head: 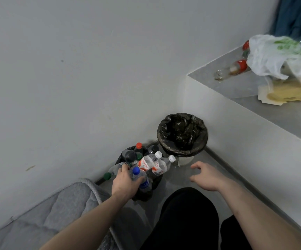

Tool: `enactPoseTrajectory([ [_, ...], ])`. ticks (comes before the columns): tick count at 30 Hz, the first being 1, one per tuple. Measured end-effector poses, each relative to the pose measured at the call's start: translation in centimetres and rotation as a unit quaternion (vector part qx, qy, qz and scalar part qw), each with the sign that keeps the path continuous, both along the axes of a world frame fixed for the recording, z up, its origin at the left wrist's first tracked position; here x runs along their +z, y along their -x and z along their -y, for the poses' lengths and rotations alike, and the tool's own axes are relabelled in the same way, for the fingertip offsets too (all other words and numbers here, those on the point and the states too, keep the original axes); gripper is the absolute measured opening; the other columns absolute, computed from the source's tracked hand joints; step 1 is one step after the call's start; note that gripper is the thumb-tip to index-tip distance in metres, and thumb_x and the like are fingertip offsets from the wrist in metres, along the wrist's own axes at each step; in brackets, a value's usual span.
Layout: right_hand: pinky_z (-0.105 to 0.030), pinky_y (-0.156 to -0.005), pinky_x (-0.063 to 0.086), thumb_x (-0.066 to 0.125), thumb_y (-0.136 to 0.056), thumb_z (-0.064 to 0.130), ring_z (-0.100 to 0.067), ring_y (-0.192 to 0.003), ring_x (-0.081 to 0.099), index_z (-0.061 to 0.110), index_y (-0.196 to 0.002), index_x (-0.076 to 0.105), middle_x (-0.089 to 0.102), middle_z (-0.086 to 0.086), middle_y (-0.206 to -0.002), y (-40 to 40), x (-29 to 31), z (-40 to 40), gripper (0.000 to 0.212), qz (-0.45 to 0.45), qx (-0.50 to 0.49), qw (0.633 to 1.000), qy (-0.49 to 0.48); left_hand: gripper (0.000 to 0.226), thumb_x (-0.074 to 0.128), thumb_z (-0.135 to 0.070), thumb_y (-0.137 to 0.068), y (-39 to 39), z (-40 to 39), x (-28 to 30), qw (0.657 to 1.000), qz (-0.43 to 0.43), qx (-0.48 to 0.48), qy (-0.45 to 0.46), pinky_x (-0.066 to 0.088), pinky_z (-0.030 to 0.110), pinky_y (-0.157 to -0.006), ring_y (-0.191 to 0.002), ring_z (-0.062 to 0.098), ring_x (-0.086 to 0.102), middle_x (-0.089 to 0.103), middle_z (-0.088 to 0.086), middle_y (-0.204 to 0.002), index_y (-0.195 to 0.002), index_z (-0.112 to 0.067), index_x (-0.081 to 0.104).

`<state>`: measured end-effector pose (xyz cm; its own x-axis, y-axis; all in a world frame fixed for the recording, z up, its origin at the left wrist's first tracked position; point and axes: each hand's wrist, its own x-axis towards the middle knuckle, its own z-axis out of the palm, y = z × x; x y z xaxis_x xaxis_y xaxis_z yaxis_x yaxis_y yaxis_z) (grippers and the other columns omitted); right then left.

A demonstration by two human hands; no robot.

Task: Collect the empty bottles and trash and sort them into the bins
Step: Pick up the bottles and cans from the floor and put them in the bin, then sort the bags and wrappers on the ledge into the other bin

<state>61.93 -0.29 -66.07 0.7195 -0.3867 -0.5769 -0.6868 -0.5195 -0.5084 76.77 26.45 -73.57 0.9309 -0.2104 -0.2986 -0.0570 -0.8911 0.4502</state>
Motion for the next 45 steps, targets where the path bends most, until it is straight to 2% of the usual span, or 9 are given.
enactPoseTrajectory([
  [5, -0.029, -0.106, 0.038, 0.067, -0.088, 0.03, -0.021, -0.137, 0.045, 0.024, -0.146, 0.047, 0.041, -0.004, -0.153, 1.2, 1.1, 0.4, 0.062, -0.007, -0.009, 1.0, 0.016, 0.061, 0.065, -0.059, -0.086, 0.1, 0.0, 3.1, 0.998, 0.049, -0.02, -0.018, 0.057, 0.04, -0.084, -0.106, 0.022, 0.063, 0.056, 0.002, -0.132, -0.131, -0.022, 0.046],
  [11, -0.031, -0.117, 0.032, 0.063, -0.088, 0.028, -0.023, -0.147, 0.034, 0.024, -0.157, 0.032, 0.03, -0.007, -0.162, 4.7, 3.4, 0.1, 0.076, -0.004, -0.012, 0.999, 0.049, 0.044, 0.062, -0.053, -0.09, -0.2, 1.6, 8.4, 0.992, 0.088, -0.086, 0.038, 0.055, 0.041, -0.089, -0.101, 0.023, 0.065, 0.054, 0.0, -0.124, -0.122, -0.024, 0.049],
  [15, -0.029, -0.12, 0.027, 0.062, -0.087, 0.027, -0.021, -0.148, 0.032, 0.019, -0.156, 0.033, 0.029, -0.006, -0.162, 8.2, 5.0, 0.1, 0.076, 0.018, -0.025, 0.995, 0.092, 0.043, 0.062, -0.045, -0.091, 1.0, 4.3, 12.3, 0.974, 0.129, -0.172, 0.076, 0.052, 0.036, -0.092, -0.099, 0.02, 0.066, 0.048, -0.001, -0.129, -0.127, -0.022, 0.052],
  [20, -0.032, -0.115, 0.035, 0.061, -0.084, 0.032, -0.024, -0.137, 0.045, 0.023, -0.149, 0.042, 0.041, -0.002, -0.148, 13.7, 6.5, 0.5, 0.068, 0.055, -0.067, 0.988, 0.131, 0.044, 0.06, -0.048, -0.092, 4.2, 8.7, 16.2, 0.947, 0.161, -0.259, 0.096, 0.053, 0.035, -0.091, -0.099, 0.017, 0.064, 0.046, -0.004, -0.133, -0.129, -0.026, 0.05],
  [25, -0.032, -0.119, 0.028, 0.061, -0.089, 0.033, -0.025, -0.145, 0.035, 0.022, -0.154, 0.034, 0.028, -0.004, -0.16, 18.5, 7.5, 1.4, 0.072, 0.065, -0.122, 0.98, 0.146, 0.04, 0.066, -0.043, -0.088, 8.7, 13.5, 18.0, 0.915, 0.166, -0.348, 0.118, 0.051, 0.034, -0.09, -0.104, 0.021, 0.06, 0.043, -0.006, -0.127, -0.122, -0.026, 0.053],
  [31, -0.031, -0.122, 0.024, 0.058, -0.09, 0.031, -0.023, -0.148, 0.029, 0.021, -0.156, 0.03, 0.023, -0.002, -0.163, 20.1, 6.8, 2.3, 0.072, 0.103, -0.18, 0.971, 0.121, 0.035, 0.067, -0.037, -0.086, 12.8, 18.1, 16.6, 0.892, 0.137, -0.409, 0.136, 0.052, 0.033, -0.086, -0.097, 0.018, 0.061, 0.043, -0.009, -0.123, -0.117, -0.025, 0.056],
  [37, -0.028, -0.119, 0.027, 0.058, -0.086, 0.024, -0.02, -0.142, 0.037, 0.024, -0.153, 0.034, 0.03, 0.001, -0.157, 20.1, 3.4, 4.4, 0.071, 0.122, -0.2, 0.966, 0.112, 0.037, 0.067, -0.039, -0.083, 12.2, 22.1, 13.0, 0.896, 0.108, -0.413, 0.119, 0.054, 0.031, -0.081, -0.083, 0.01, 0.057, 0.04, -0.015, -0.122, -0.117, -0.031, 0.054],
  [40, -0.026, -0.118, 0.028, 0.058, -0.084, 0.019, -0.02, -0.141, 0.038, 0.025, -0.151, 0.036, 0.031, 0.002, -0.154, 19.5, 1.4, 7.2, 0.071, 0.132, -0.217, 0.962, 0.1, 0.038, 0.07, -0.034, -0.081, 11.1, 25.2, 10.9, 0.897, 0.102, -0.414, 0.121, 0.053, 0.032, -0.084, -0.087, 0.008, 0.055, 0.039, -0.016, -0.121, -0.116, -0.032, 0.054],
  [45, -0.021, -0.117, 0.026, 0.067, -0.084, 0.013, -0.009, -0.141, 0.036, 0.026, -0.148, 0.042, 0.034, 0.007, -0.151, 16.4, -1.7, 11.6, 0.07, 0.212, -0.249, 0.941, 0.089, 0.033, 0.072, -0.031, -0.082, 9.3, 31.4, 7.0, 0.892, 0.102, -0.411, 0.158, 0.051, 0.03, -0.079, -0.09, 0.007, 0.056, 0.042, -0.017, -0.116, -0.111, -0.031, 0.057],
])
